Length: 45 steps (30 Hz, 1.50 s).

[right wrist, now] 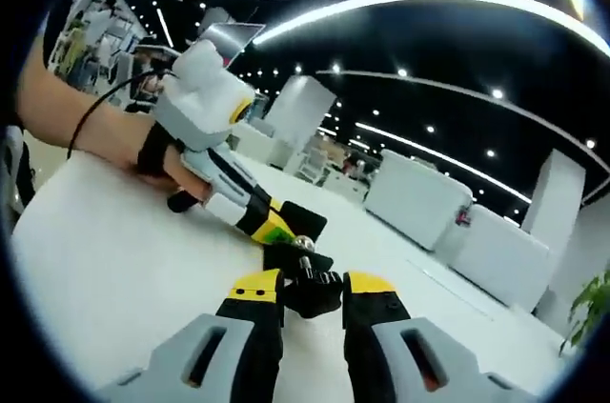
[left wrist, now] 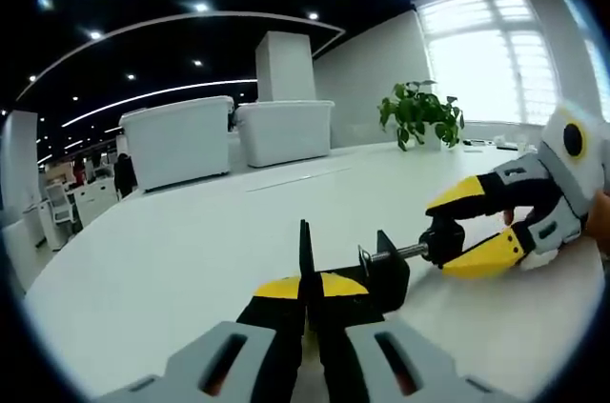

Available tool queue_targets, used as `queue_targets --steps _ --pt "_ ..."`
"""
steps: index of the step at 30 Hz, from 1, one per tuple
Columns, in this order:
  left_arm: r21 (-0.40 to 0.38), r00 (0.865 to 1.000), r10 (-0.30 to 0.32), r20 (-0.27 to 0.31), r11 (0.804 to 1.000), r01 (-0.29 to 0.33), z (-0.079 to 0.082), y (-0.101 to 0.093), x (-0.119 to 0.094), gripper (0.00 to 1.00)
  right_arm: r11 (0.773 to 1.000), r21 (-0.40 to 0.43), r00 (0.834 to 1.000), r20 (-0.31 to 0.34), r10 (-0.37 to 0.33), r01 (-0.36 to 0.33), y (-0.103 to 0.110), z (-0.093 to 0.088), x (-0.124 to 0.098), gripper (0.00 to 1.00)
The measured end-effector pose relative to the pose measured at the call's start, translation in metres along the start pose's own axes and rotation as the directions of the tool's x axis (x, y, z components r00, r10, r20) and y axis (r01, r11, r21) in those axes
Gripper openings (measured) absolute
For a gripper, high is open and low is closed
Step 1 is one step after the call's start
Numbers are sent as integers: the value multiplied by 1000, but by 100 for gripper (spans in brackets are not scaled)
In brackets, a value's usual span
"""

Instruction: Clamp the fixed fixture on the desktop, loosen the retaining clip, secure it to the edge of the desk, and tighten the retaining clip.

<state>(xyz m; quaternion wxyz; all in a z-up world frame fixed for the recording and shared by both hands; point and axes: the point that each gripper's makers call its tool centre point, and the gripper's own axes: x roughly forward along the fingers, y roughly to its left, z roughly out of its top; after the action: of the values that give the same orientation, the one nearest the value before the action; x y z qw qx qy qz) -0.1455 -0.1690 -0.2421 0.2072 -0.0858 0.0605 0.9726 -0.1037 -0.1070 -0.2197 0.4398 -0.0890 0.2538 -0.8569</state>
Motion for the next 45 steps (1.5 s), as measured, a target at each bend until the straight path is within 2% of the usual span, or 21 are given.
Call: queue_targets --steps 4,9,13,14,17,20,22,23,24,29,31,35,37,39,42,43,44,45 --pt "5 1000 -1 0 1000 1 0 -1 0 6 991 134 1000 26 -5 1 -5 5 -5 20" --pt "4 1000 2 -3 1000 -2 -1 -1 -1 6 950 312 999 30 21 -30 -10 4 -8 27" --pt "7 1000 2 -4 1000 -2 -1 -1 -1 6 898 436 998 29 54 -61 -13 1 -7 27" --pt "7 1000 2 -5 1000 -2 -1 -1 0 6 874 481 998 30 63 -70 -14 1 -7 27" --pt "10 1000 1 -6 1000 -1 -2 -2 1 6 826 556 995 39 89 -96 -13 -3 -7 27" --pt "11 1000 0 -7 1000 0 -2 -3 1 6 815 569 993 37 113 -114 -10 -5 -7 26" --pt "11 1000 0 -8 1000 0 -2 -3 1 6 820 560 991 14 136 -121 -4 -9 -6 25" --pt "11 1000 0 -8 1000 0 -2 -4 1 6 835 538 992 17 129 -118 -4 -8 -5 25" --pt "11 1000 0 -9 1000 0 -2 -4 1 6 828 549 992 14 128 -114 -4 -9 -6 25" --pt "9 1000 1 -11 1000 -1 -3 -5 0 6 831 547 993 3 114 -97 -5 -10 -6 21" --pt "5 1000 1 -13 1000 -1 -3 -4 1 6 848 522 994 6 106 -94 -4 -10 -7 21" --pt "5 1000 1 -13 1000 -1 -3 -4 0 6 922 381 997 -1 76 -70 -2 -9 -6 20" --pt "7 1000 1 -14 1000 -1 -3 -5 0 6 936 346 998 2 66 -63 -1 -7 -7 19" --pt "7 1000 0 -14 1000 0 -3 -5 -1 6 964 258 998 8 62 -62 1 -4 -8 18" --pt "8 1000 -1 -15 1000 1 -3 -6 -1 6 991 124 999 7 45 -46 4 0 -8 18" --pt "8 1000 -1 -15 1000 1 -3 -6 -1 6 994 99 999 7 41 -42 5 1 -8 18" --pt "7 1000 -3 -16 1000 3 -3 -7 -1 6 999 28 999 4 32 -32 7 2 -8 18" --pt "7 1000 -2 -16 1000 3 -3 -7 -1 6 1000 8 1000 4 30 -30 7 3 -8 18"
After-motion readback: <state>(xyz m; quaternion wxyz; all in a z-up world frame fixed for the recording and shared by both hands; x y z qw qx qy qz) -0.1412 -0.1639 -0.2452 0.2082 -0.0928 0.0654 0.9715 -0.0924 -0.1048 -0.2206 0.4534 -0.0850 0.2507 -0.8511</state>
